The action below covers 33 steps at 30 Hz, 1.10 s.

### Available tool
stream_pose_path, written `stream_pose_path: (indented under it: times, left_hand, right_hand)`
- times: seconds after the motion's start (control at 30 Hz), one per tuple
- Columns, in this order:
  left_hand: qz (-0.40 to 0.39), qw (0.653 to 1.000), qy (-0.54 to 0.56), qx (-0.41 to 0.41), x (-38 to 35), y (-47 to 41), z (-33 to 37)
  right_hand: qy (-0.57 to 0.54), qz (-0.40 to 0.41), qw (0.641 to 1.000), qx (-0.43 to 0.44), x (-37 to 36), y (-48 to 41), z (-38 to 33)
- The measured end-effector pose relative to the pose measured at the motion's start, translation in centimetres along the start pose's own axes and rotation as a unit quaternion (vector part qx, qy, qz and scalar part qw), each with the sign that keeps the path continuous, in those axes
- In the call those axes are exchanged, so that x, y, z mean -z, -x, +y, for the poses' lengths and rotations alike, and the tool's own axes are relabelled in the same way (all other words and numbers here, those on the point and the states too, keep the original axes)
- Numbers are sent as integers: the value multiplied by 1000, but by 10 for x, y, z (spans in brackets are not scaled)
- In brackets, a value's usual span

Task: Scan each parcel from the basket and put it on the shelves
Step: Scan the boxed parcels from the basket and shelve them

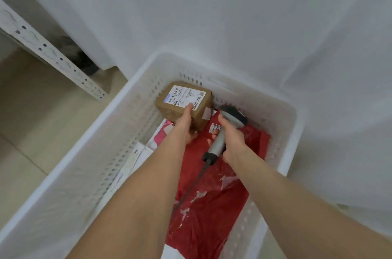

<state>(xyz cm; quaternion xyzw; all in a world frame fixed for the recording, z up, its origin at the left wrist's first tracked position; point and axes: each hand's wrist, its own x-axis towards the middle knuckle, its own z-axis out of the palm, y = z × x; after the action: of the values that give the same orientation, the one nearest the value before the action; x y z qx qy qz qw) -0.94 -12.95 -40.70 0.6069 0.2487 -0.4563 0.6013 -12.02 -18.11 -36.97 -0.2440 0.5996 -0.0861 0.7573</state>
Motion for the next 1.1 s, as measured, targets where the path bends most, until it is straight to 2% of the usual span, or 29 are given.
stream_pose_path:
  times: [0.23,0.4,0.53,0.73,0.83,1.0,1.1]
  left_hand:
    - [-35,996,87,1,4,-35,-8]
    - [-36,997,70,-3,19,-5,-7]
    - [5,999,-20,-36,42,50,13]
    - [-46,989,-129,-60,72,157,66]
    - [-63,982,-169,-59,83,217,93]
    - [-79,979,-173,-71,92,326,136]
    - [-82,977,-176,-90,96,387,165]
  right_hand:
    - [-1,-10,1000,9,-5,-27,0]
    - [-5,-1,1000,8,-2,-4,-5]
    - [7,14,1000,3,0,43,-15]
    - [21,36,999,-2,-9,140,-37]
    - [25,15,1000,6,-16,199,-50]
    - [23,-51,998,16,-32,311,-74]
    - [19,-61,998,25,-39,376,-86]
